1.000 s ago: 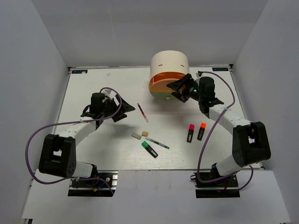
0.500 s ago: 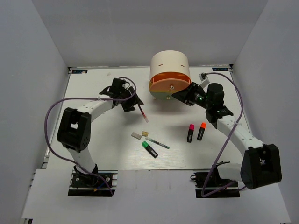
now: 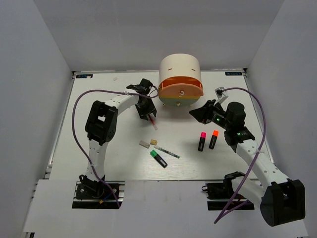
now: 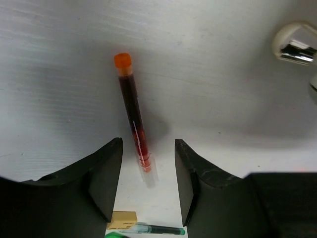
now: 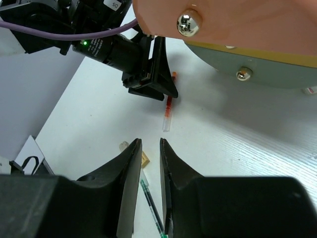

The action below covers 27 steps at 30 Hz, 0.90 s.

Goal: Sort the stationery into containers
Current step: Pick up the pen from the center of the board.

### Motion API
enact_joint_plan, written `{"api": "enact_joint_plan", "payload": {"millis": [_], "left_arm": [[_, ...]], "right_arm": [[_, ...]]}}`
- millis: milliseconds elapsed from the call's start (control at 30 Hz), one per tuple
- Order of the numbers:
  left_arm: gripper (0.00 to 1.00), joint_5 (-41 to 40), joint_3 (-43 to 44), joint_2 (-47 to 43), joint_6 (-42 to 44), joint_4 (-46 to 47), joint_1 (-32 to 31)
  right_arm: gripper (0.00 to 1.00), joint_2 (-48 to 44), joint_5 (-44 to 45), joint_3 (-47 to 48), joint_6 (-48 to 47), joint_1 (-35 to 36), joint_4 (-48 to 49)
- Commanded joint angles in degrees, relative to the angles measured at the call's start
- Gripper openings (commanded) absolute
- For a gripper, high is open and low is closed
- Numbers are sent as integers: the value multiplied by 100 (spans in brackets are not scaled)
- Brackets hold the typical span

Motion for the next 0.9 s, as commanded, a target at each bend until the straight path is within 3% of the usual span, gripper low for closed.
{"api": "enact_joint_plan", "payload": {"millis": [0,200,300,433,500,567,667,733,833,867], "left_arm": [[57,-378,384,33,-6,-677,-87],[48,-511,648,376,117,-1028,-88],[34,-511,649,508,231,-1099,-88],[24,-625,395,315,231,-1099,-88],[21,-625,131,9,231,-977,-88],[16,-625,-228,-299,231,-784,-88],[3,-485,-598,-1097,231,-309,-88],[0,-362,-686,-1485,293,32,-88],[0,-99,-809,-2224,538,681,-88],[0,-37,-810,-2521,608,833,-88]], "right_arm": [[27,-177,123,-79,-217,-72,171],[27,-274,158,-149,-252,-143,250],[28,-353,176,-175,-279,-186,250],[31,-458,141,-228,-340,-222,224],[37,-511,88,-237,-498,-222,163],[49,-564,-8,-246,-718,-213,110],[63,-625,-106,-254,-1166,-222,-66],[66,-652,-150,-289,-1517,-222,-172],[38,-687,-211,-368,-1851,-239,-225],[16,-722,-211,-395,-1922,-239,-207]]}}
